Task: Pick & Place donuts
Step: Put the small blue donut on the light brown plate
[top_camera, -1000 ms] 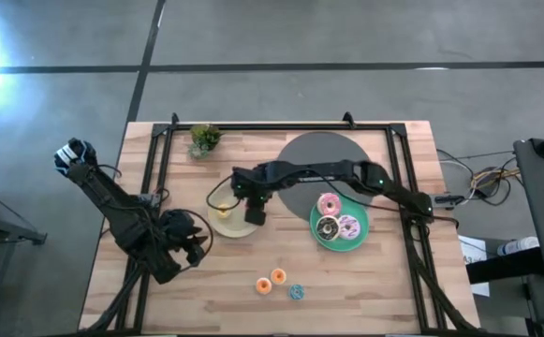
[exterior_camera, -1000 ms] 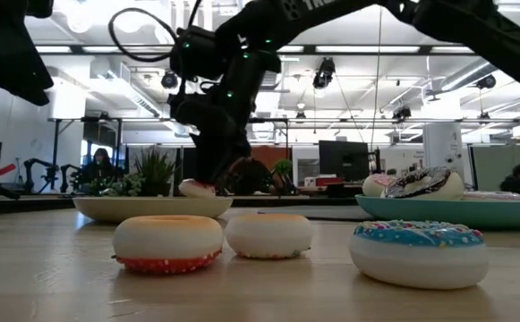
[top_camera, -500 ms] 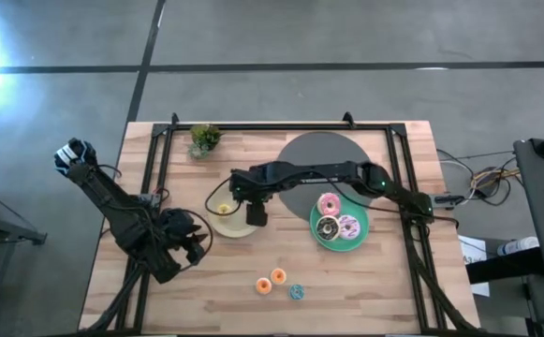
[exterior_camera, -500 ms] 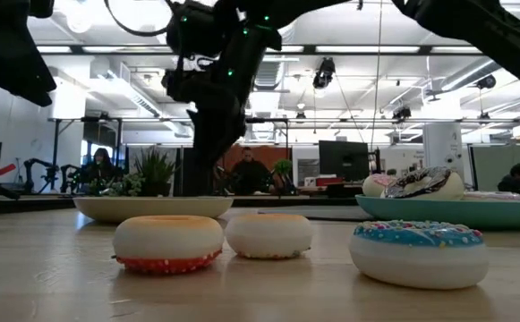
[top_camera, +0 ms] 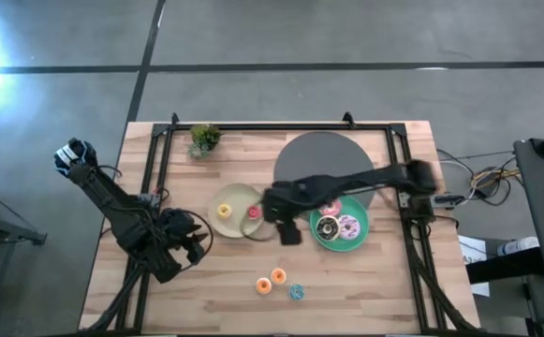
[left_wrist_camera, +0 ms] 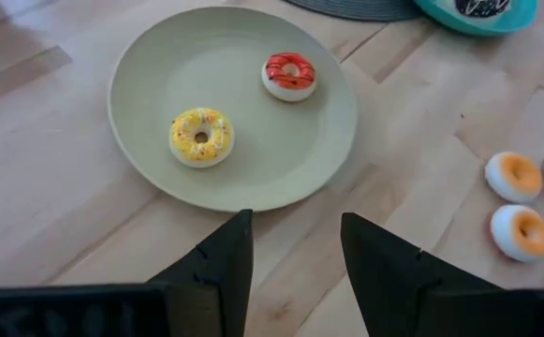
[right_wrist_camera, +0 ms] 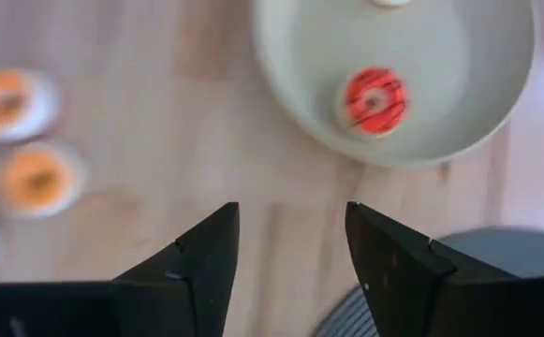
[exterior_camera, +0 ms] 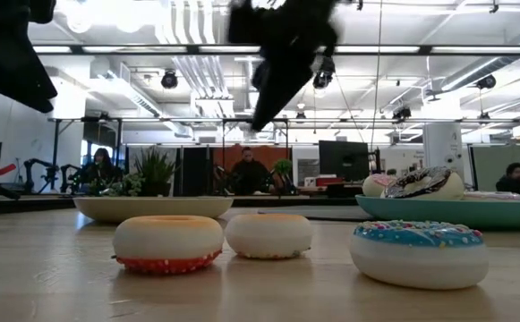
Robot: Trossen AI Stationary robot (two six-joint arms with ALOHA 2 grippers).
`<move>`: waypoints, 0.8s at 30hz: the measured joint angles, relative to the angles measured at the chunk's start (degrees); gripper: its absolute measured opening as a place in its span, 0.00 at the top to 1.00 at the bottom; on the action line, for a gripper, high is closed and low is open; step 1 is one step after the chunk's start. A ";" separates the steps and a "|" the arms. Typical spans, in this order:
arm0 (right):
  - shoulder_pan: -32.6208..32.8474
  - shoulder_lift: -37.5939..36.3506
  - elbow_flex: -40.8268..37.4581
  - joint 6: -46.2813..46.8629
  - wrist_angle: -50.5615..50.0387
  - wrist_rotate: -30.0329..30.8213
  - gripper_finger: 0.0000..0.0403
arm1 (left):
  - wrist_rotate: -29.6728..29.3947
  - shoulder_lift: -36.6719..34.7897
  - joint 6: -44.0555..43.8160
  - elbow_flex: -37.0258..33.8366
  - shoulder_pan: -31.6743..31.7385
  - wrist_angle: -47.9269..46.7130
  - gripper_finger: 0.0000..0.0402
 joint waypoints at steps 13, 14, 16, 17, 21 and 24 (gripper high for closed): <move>15.49 -6.87 -15.34 24.80 3.13 0.32 0.55 | 0.61 0.00 8.36 -0.36 0.00 3.55 0.66; 16.40 -6.67 -15.70 24.76 3.45 0.29 0.55 | 0.58 0.00 8.36 -0.35 0.03 3.62 0.66; 18.04 -6.21 -15.91 24.62 4.21 0.31 0.55 | 0.44 0.00 7.90 -0.34 0.07 3.73 0.66; 18.83 -6.01 -15.91 24.60 4.37 0.37 0.55 | 0.45 0.00 7.70 -0.36 0.08 3.84 0.66; 21.21 -4.82 -15.61 24.65 8.05 1.04 0.55 | 0.45 0.00 7.73 -0.37 0.09 3.97 0.66; 22.45 -2.91 -14.88 24.78 11.43 0.86 0.55 | 0.45 0.00 7.99 -0.37 0.11 3.99 0.66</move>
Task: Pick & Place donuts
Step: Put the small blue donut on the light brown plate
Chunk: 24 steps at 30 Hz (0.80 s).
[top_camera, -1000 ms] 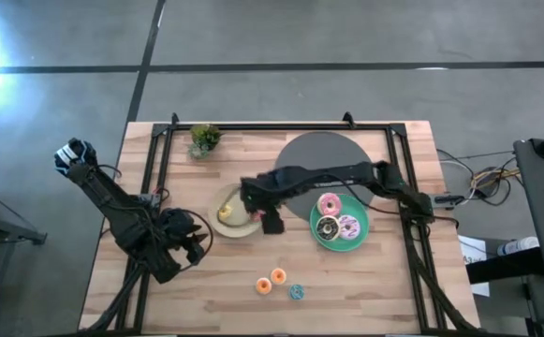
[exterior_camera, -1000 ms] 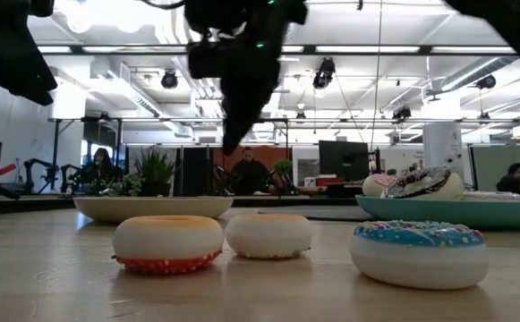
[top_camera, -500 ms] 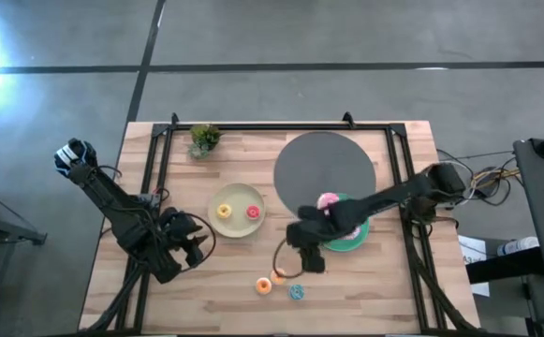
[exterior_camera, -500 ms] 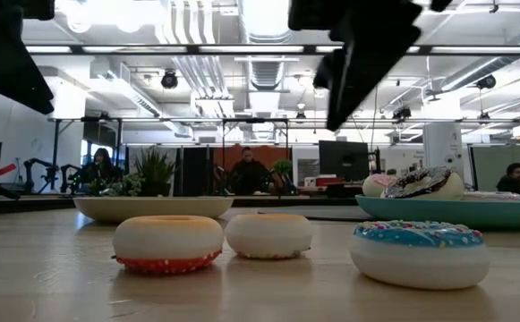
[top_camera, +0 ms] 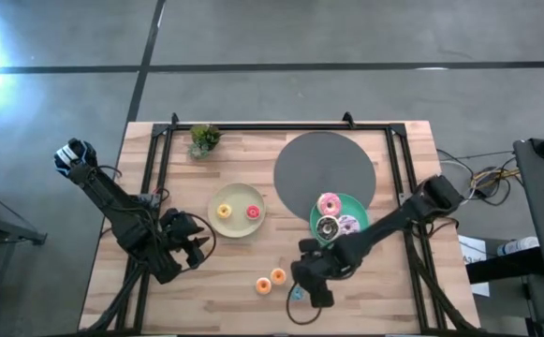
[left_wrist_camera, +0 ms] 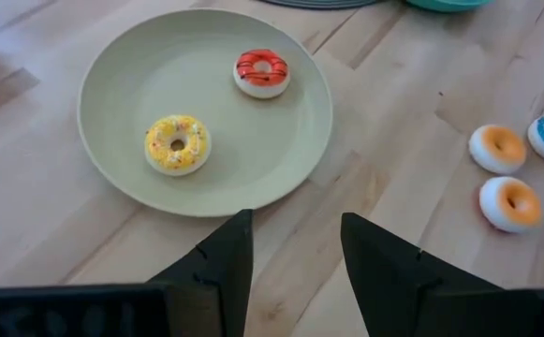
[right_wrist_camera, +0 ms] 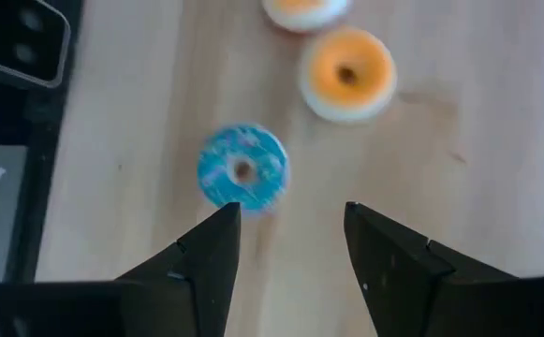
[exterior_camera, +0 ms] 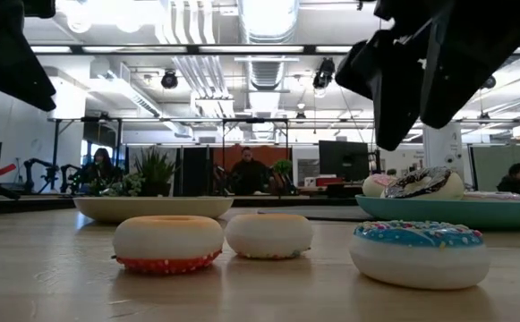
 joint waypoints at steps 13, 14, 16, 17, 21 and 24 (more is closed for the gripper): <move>0.34 6.04 -0.01 4.09 8.05 -2.31 0.55 | 1.66 0.00 -0.10 0.00 -0.02 0.47 0.66; 0.34 6.49 0.10 4.81 8.05 -2.29 0.55 | 1.68 0.00 0.10 0.00 -0.02 0.44 0.66; 0.38 7.38 0.44 6.05 8.62 -2.31 0.55 | 1.66 0.00 0.54 -0.05 -0.02 0.46 0.66; 0.42 7.74 0.44 6.44 8.68 -2.26 0.55 | 1.66 0.00 0.75 -0.11 -0.02 0.37 0.66; 0.45 8.38 0.44 7.30 9.36 -2.05 0.55 | 1.82 0.00 1.49 -0.22 -0.02 0.28 0.66; 0.45 8.38 0.41 7.26 9.07 -1.92 0.55 | 1.85 0.00 1.60 -0.22 -0.02 0.28 0.66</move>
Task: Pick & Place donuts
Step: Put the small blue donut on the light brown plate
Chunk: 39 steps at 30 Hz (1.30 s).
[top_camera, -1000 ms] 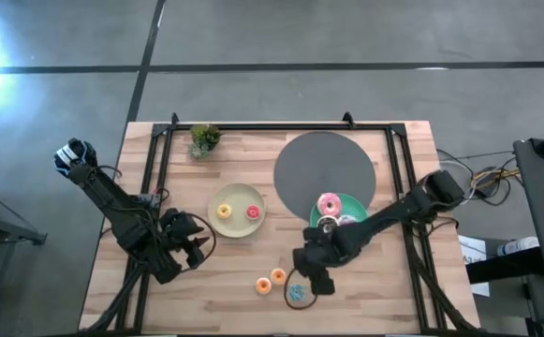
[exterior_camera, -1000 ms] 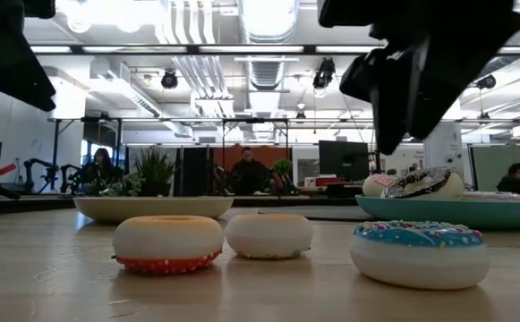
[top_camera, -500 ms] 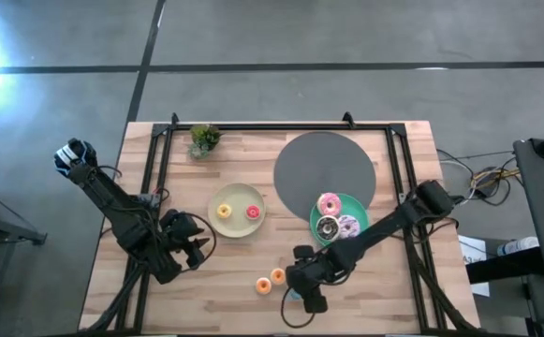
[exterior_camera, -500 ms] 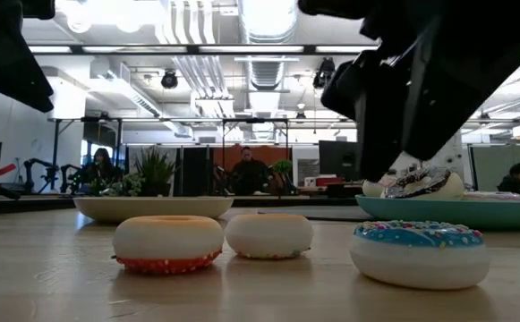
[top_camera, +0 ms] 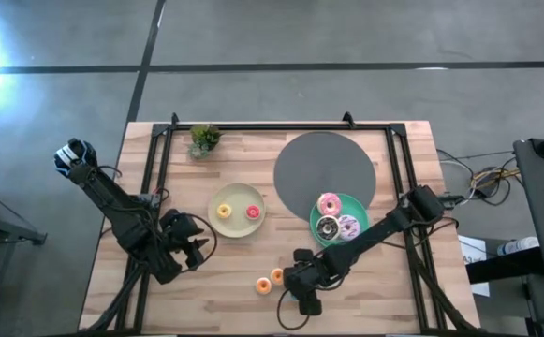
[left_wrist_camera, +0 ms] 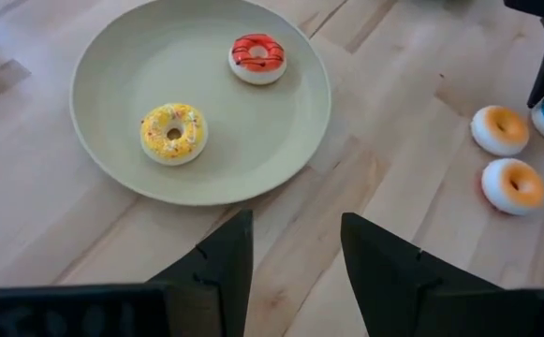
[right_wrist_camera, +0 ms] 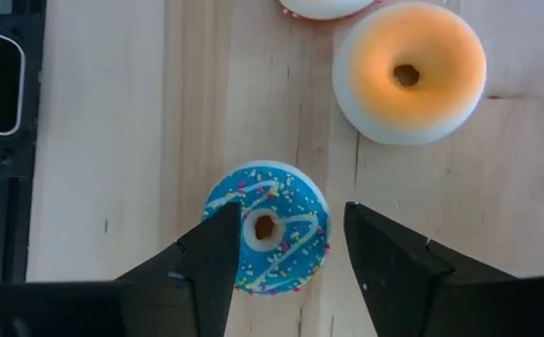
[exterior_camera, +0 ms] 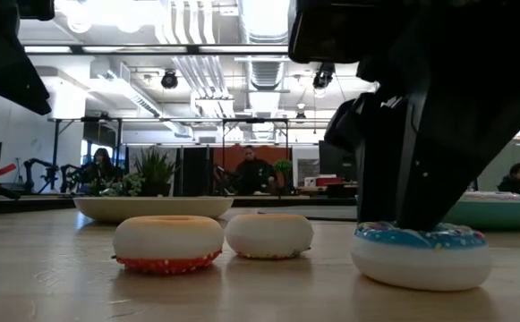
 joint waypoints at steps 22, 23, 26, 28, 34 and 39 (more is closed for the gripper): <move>-5.91 -6.44 -0.52 0.78 -4.86 0.22 0.93 | -0.06 -0.02 0.81 -0.11 0.00 0.04 0.66; -7.51 -7.58 -0.52 0.85 -4.74 0.33 0.93 | -0.07 -0.02 0.95 -0.11 0.00 0.04 0.66; -14.07 -8.59 0.37 0.87 -4.62 0.65 0.93 | -0.06 -0.02 0.57 -0.11 0.07 -0.28 0.66; -19.03 -7.96 1.93 -0.46 -4.44 1.06 0.92 | -0.13 -0.02 -1.54 -0.05 0.13 -1.15 0.66; -29.62 -0.51 14.39 -9.87 -3.73 1.38 0.92 | 0.22 -0.26 -4.22 0.07 0.13 -1.28 0.66; -34.03 9.40 28.45 -13.81 -11.41 -0.07 0.92 | 0.36 -0.26 -4.25 0.07 0.13 -1.33 0.66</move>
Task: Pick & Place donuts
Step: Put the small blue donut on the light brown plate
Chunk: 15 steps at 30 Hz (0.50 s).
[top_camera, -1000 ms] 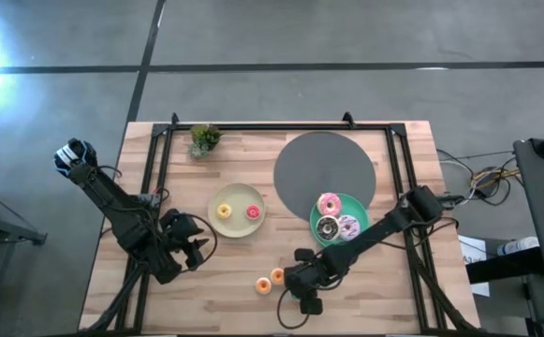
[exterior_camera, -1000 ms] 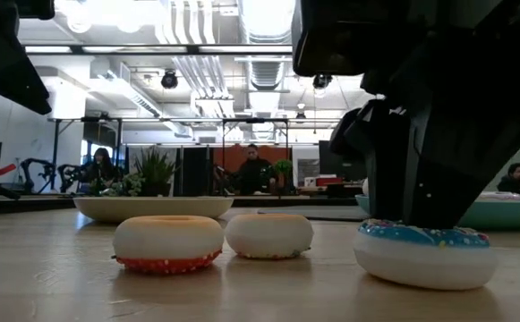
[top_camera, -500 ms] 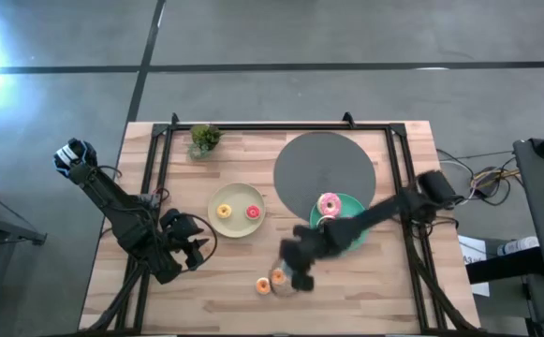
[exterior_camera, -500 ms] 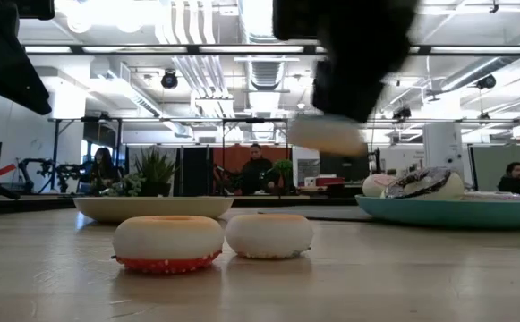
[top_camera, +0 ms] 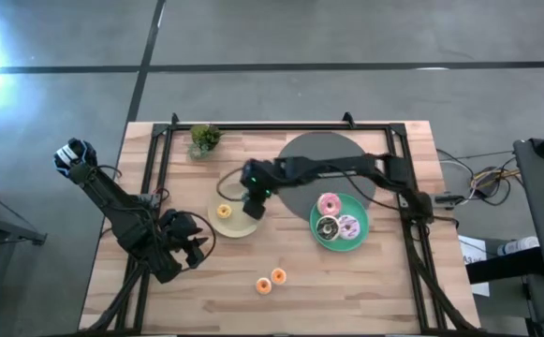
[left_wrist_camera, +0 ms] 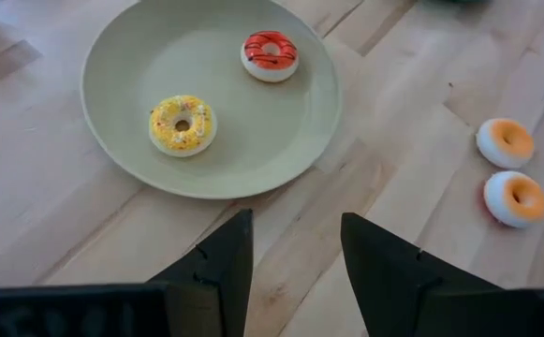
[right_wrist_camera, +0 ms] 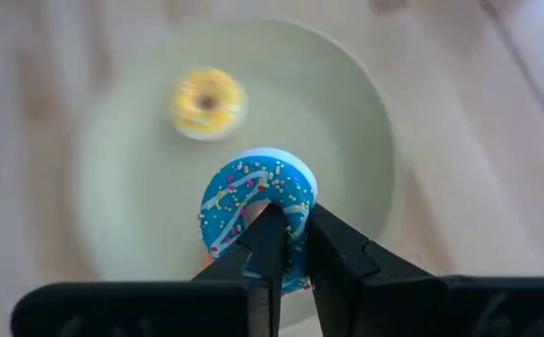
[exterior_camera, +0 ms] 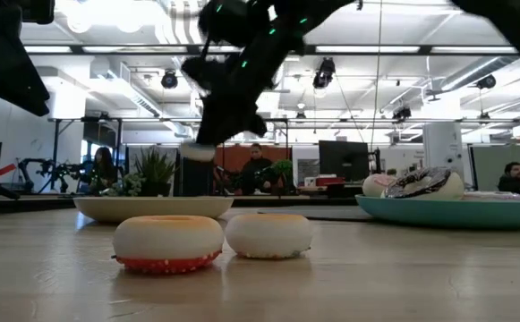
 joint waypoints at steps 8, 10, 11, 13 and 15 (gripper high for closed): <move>-1.37 15.06 20.80 -3.75 -13.12 -0.31 0.90 | -0.04 0.00 -0.37 -0.04 0.00 0.02 0.66; -1.72 16.97 24.31 -4.69 -15.56 -0.12 0.86 | -0.04 0.00 -0.46 -0.04 0.00 0.05 0.66; -1.80 17.76 25.94 -4.87 -16.50 0.16 0.84 | -0.05 -0.01 -0.51 -0.04 0.00 0.04 0.66; -1.74 19.03 28.46 -5.17 -18.27 1.90 0.79 | -0.06 -0.02 -0.52 -0.04 0.00 0.05 0.66; -1.53 19.52 29.73 -6.35 -19.54 3.81 0.73 | -0.26 -0.01 -0.50 -0.04 0.00 0.09 0.66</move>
